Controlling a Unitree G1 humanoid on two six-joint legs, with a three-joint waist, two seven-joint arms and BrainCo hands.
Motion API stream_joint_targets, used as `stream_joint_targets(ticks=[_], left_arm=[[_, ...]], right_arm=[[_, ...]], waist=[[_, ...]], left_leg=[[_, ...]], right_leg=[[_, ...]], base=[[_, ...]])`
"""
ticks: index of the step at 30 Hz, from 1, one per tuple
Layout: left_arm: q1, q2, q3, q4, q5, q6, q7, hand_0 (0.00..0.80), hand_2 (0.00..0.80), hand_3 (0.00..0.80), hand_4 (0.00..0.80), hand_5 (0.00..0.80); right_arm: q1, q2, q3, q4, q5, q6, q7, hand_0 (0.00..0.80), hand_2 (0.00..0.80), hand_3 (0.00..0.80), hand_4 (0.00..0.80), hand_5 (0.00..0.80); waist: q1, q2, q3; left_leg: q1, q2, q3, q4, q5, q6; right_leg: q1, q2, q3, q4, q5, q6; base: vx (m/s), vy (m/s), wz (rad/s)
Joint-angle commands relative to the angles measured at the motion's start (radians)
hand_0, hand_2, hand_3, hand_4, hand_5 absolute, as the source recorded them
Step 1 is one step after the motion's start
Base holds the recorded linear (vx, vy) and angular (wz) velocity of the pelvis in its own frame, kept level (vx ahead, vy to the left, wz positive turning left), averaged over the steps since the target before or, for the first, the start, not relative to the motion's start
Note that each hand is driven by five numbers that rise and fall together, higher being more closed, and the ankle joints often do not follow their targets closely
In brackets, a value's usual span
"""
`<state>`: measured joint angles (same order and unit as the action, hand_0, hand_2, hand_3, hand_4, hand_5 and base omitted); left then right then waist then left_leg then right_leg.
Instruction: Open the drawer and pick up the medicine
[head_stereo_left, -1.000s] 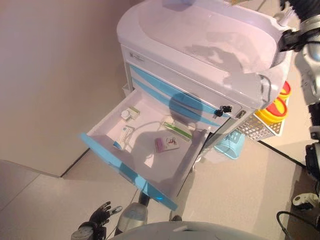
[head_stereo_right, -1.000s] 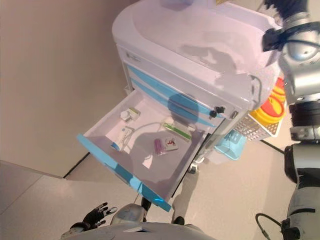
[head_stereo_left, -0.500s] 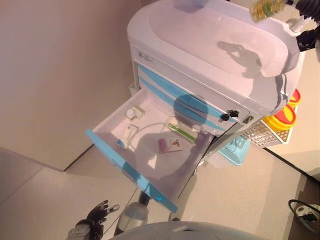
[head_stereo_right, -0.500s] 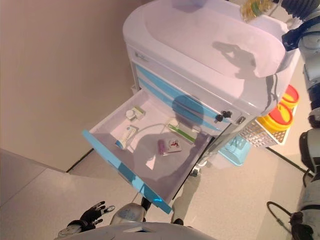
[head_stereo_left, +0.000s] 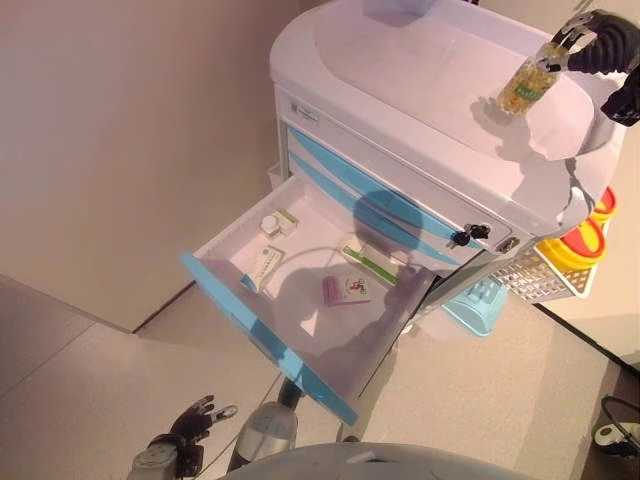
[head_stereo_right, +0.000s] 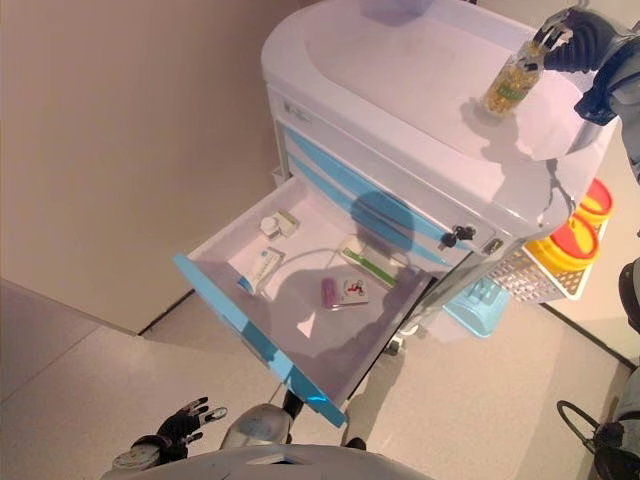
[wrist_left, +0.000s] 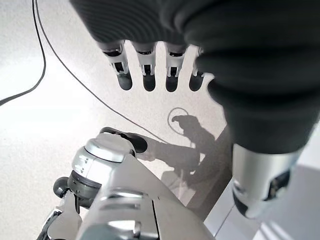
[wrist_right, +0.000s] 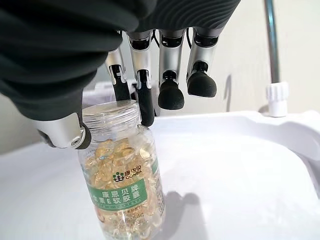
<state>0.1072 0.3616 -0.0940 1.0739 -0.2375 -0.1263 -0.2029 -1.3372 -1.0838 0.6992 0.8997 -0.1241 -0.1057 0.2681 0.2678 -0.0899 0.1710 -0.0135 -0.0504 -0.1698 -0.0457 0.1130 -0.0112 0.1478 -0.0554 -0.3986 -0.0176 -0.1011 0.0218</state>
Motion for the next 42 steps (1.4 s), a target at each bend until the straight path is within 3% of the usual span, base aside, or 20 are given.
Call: stream_joint_targets(ticks=[1,19,20,21,22,36,42], left_arm=[[0.032,0.052,-0.029,-0.026,-0.016,-0.006,-0.007,0.0,0.0,0.0,0.0,0.0],[0.035,0.058,-0.033,-0.044,-0.014,-0.002,-0.014,0.0,0.0,0.0,0.0,0.0],[0.035,0.058,-0.032,-0.042,-0.013,-0.004,-0.016,0.0,0.0,0.0,0.0,0.0],[0.036,0.059,-0.032,-0.041,-0.012,-0.006,-0.017,0.0,0.0,0.0,0.0,0.0],[0.036,0.059,-0.032,-0.043,-0.012,-0.005,-0.017,0.0,0.0,0.0,0.0,0.0],[0.029,0.064,-0.038,-0.036,-0.013,-0.009,-0.018,0.0,0.0,0.0,0.0,0.0],[0.026,0.065,-0.039,-0.026,-0.014,-0.012,-0.017,0.0,0.0,0.0,0.0,0.0]], right_arm=[[-0.112,-0.081,0.078,-0.025,-0.016,-0.045,0.015,0.8,0.8,0.8,0.8,0.8],[-0.035,-0.064,0.047,-0.021,-0.062,-0.085,0.089,0.8,0.8,0.8,0.8,0.8],[-0.035,-0.063,0.048,-0.016,-0.062,-0.089,0.093,0.59,0.59,0.59,0.59,0.59],[-0.034,-0.063,0.049,-0.013,-0.062,-0.092,0.092,0.229,0.229,0.229,0.229,0.229],[-0.031,-0.062,0.047,-0.013,-0.062,-0.092,0.089,0.0,0.0,0.0,0.0,0.0],[-0.061,-0.073,0.053,0.011,-0.025,-0.087,0.068,0.0,0.0,0.0,0.0,0.0],[-0.078,-0.088,0.032,-0.004,0.114,-0.062,0.026,0.0,0.0,0.0,0.0,0.0]], waist=[[0.014,-0.034,-0.038],[0.021,-0.029,-0.023],[0.021,-0.029,-0.023],[0.022,-0.028,-0.022],[0.022,-0.028,-0.022],[0.018,-0.029,-0.025],[0.008,-0.029,-0.033]], left_leg=[[0.025,-0.027,0.03,-0.009,-0.114,0.019],[0.022,-0.028,0.026,-0.005,-0.111,0.018],[0.023,-0.027,0.027,-0.005,-0.11,0.018],[0.022,-0.028,0.026,-0.005,-0.11,0.018],[0.022,-0.028,0.026,-0.005,-0.11,0.018],[0.027,-0.028,0.028,-0.004,-0.112,0.019],[0.034,-0.022,0.038,-0.009,-0.113,0.017]], right_leg=[[-0.072,-0.041,0.045,0.06,0.033,0.033],[-0.073,-0.042,0.044,0.062,0.037,0.036],[-0.073,-0.043,0.043,0.062,0.037,0.036],[-0.073,-0.043,0.043,0.062,0.038,0.036],[-0.073,-0.043,0.043,0.062,0.038,0.036],[-0.072,-0.044,0.046,0.065,0.039,0.039],[-0.07,-0.044,0.051,0.066,0.039,0.041]], base=[[0.0,0.0,0.0],[0.0,0.0,0.0],[0.0,0.0,0.0],[0.0,0.0,0.0],[0.0,0.0,0.0],[0.0,0.0,0.0],[0.0,0.0,0.0]])
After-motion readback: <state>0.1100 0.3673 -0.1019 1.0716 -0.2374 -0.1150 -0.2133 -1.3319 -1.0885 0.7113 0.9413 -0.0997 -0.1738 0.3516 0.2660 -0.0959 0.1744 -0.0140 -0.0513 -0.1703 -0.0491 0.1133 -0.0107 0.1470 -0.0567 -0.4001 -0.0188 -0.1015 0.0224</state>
